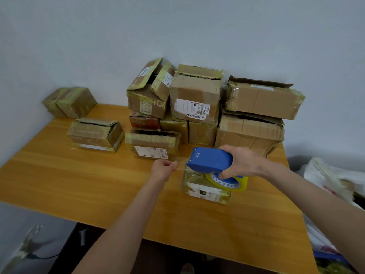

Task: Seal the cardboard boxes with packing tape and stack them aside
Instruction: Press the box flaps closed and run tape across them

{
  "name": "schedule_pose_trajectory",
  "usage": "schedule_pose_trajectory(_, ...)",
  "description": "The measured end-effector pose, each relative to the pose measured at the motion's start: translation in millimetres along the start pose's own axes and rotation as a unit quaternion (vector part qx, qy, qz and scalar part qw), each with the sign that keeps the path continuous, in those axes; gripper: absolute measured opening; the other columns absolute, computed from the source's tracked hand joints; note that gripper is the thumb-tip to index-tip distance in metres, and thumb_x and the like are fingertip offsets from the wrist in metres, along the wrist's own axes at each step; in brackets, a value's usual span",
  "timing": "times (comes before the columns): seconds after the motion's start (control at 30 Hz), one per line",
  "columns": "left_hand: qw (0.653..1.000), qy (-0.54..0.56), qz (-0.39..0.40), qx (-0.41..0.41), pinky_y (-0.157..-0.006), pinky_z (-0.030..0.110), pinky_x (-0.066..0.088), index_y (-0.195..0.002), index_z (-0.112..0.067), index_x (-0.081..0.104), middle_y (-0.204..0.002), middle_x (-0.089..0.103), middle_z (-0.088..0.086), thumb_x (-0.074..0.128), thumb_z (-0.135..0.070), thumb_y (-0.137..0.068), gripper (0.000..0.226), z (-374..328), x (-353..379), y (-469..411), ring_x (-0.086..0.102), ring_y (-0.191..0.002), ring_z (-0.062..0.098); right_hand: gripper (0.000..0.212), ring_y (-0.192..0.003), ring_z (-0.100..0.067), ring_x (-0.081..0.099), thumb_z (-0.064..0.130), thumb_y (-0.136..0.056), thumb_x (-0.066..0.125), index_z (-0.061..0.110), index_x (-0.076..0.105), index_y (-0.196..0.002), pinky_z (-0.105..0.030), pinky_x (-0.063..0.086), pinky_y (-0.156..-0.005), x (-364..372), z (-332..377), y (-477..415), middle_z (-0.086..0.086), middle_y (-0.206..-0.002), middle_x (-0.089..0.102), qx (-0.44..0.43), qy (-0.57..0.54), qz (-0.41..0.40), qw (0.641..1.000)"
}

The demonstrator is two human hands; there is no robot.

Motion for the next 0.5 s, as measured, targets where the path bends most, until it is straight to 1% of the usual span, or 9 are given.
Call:
schedule_pose_trajectory(0.1, 1.0, -0.011, -0.022, -0.017, -0.046, 0.024, 0.03, -0.073, -0.011, 0.059, -0.07, 0.055, 0.002, 0.062, -0.023, -0.093, 0.023, 11.2, -10.1, -3.0, 0.033, -0.052, 0.013, 0.067, -0.092, -0.018, 0.059, 0.045, -0.067, 0.077, 0.035, 0.045, -0.125, -0.041, 0.056, -0.079, -6.2, -4.1, 2.0, 0.006, -0.105, 0.058, 0.014, 0.042, -0.004, 0.999)
schedule_pose_trajectory(0.17, 0.999, -0.006, -0.022, -0.023, -0.046, 0.025, 0.031, -0.074, -0.011, 0.059, -0.074, 0.06, 0.003, 0.063, -0.022, -0.092, 0.022, 18.6, -7.3, -3.3, 0.035, -0.052, 0.013, 0.066, -0.09, -0.018, 0.059, 0.047, -0.069, 0.074, 0.036, 0.043, -0.126, -0.04, 0.056, -0.076, -5.3, -5.8, 4.6, 0.007, -0.103, 0.059, 0.023, 0.079, -0.001, 0.997)
schedule_pose_trajectory(0.23, 0.999, -0.006, -0.026, -0.031, -0.051, 0.025, 0.034, -0.071, -0.013, 0.059, -0.077, 0.063, 0.004, 0.064, -0.023, -0.092, 0.023, 24.7, -0.1, -2.6, 0.038, -0.053, 0.013, 0.064, -0.088, -0.019, 0.059, 0.047, -0.07, 0.071, 0.037, 0.042, -0.127, -0.038, 0.056, -0.073, -1.0, -6.1, 7.0, 0.008, -0.1, 0.059, 0.033, 0.113, 0.007, 0.993)
schedule_pose_trajectory(0.3, 0.998, -0.024, -0.032, -0.04, -0.06, 0.028, 0.037, -0.069, -0.015, 0.059, -0.077, 0.063, 0.004, 0.064, -0.024, -0.092, 0.025, 30.0, 6.8, -3.2, 0.04, -0.055, 0.013, 0.063, -0.088, -0.019, 0.059, 0.048, -0.071, 0.069, 0.036, 0.042, -0.127, -0.037, 0.055, -0.072, 1.0, -6.7, 7.8, 0.008, -0.099, 0.059, 0.039, 0.117, 0.002, 0.992)
schedule_pose_trajectory(0.37, 0.997, -0.053, -0.037, -0.041, -0.062, 0.03, 0.038, -0.067, -0.016, 0.06, -0.074, 0.062, 0.004, 0.063, -0.023, -0.092, 0.026, 33.9, 12.9, -5.4, 0.043, -0.056, 0.014, 0.063, -0.088, -0.019, 0.059, 0.048, -0.071, 0.069, 0.036, 0.043, -0.128, -0.037, 0.055, -0.072, 1.5, -6.4, 7.0, 0.008, -0.099, 0.059, 0.042, 0.117, -0.004, 0.992)
schedule_pose_trajectory(0.43, 0.996, -0.084, -0.02, -0.037, -0.058, 0.025, 0.039, -0.07, -0.015, 0.06, -0.077, 0.063, 0.005, 0.062, -0.021, -0.092, 0.023, 37.9, 22.6, -7.6, 0.051, -0.066, 0.016, 0.063, -0.089, -0.019, 0.059, 0.048, -0.071, 0.069, 0.035, 0.042, -0.127, -0.037, 0.056, -0.074, 3.0, -4.8, 6.2, 0.007, -0.099, 0.06, 0.043, 0.119, -0.007, 0.992)
schedule_pose_trajectory(0.47, 0.994, -0.098, -0.009, -0.039, -0.056, 0.022, 0.038, -0.075, -0.015, 0.062, -0.08, 0.063, 0.004, 0.062, -0.022, -0.093, 0.019, 38.7, 27.9, -6.8, 0.054, -0.073, 0.016, 0.063, -0.088, -0.019, 0.059, 0.048, -0.071, 0.069, 0.034, 0.043, -0.127, -0.037, 0.056, -0.074, 4.2, -4.2, 5.6, 0.007, -0.099, 0.06, 0.043, 0.118, -0.01, 0.992)
schedule_pose_trajectory(0.5, 0.993, -0.108, -0.001, -0.041, -0.056, 0.02, 0.039, -0.087, -0.013, 0.065, -0.086, 0.064, 0.004, 0.061, -0.024, -0.093, 0.013, 37.3, 32.1, -4.8, 0.056, -0.081, 0.017, 0.063, -0.087, -0.019, 0.059, 0.048, -0.071, 0.069, 0.034, 0.043, -0.126, -0.037, 0.056, -0.074, 5.0, -3.8, 5.1, 0.007, -0.098, 0.06, 0.044, 0.114, -0.012, 0.992)
Point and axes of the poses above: each hand's wrist, its own y-axis away from the middle knuckle, its own x-axis out of the palm, z = x × y, the point moved 4 cm from there along -y, towards the middle knuckle
